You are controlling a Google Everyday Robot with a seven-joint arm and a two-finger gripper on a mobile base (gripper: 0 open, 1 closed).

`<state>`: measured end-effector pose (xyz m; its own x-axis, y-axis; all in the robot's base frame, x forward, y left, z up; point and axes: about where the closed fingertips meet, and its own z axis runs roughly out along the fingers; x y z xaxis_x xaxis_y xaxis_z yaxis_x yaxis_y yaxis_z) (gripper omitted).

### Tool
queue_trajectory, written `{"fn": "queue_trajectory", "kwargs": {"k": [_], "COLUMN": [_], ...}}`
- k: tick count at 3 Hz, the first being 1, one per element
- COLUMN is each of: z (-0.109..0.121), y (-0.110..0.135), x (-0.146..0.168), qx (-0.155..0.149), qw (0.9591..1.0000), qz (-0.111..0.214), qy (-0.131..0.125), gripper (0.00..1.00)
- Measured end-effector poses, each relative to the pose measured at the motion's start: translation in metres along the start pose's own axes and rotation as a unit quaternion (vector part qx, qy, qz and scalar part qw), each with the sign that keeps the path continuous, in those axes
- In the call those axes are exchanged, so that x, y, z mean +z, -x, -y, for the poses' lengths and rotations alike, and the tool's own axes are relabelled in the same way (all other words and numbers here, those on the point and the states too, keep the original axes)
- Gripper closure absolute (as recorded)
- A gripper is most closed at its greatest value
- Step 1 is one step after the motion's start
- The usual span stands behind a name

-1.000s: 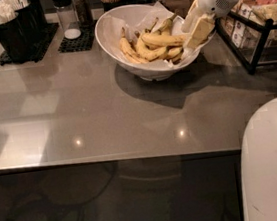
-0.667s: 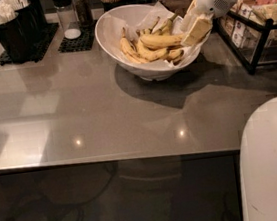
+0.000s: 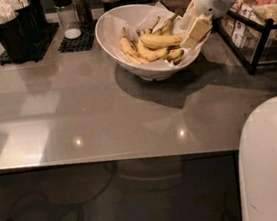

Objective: Pick banana from white bowl

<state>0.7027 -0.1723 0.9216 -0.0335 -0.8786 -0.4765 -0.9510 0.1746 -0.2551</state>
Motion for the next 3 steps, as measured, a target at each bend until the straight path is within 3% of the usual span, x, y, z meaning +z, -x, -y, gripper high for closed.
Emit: {"fn": "queue_trajectory", "kwargs": {"k": [1,2,3], "z": [0.001,0.002,0.001], "y": [0.002,0.001,0.000], "x": [0.011,0.018,0.022], "qx": [-0.001,0.001,0.002], "qw": [1.0000,0.9999,0.9998], "qz": [0.006,0.008,0.009], "qy": [0.007,0.012,0.015], "gripper": [0.35,0.39,0.58]}}
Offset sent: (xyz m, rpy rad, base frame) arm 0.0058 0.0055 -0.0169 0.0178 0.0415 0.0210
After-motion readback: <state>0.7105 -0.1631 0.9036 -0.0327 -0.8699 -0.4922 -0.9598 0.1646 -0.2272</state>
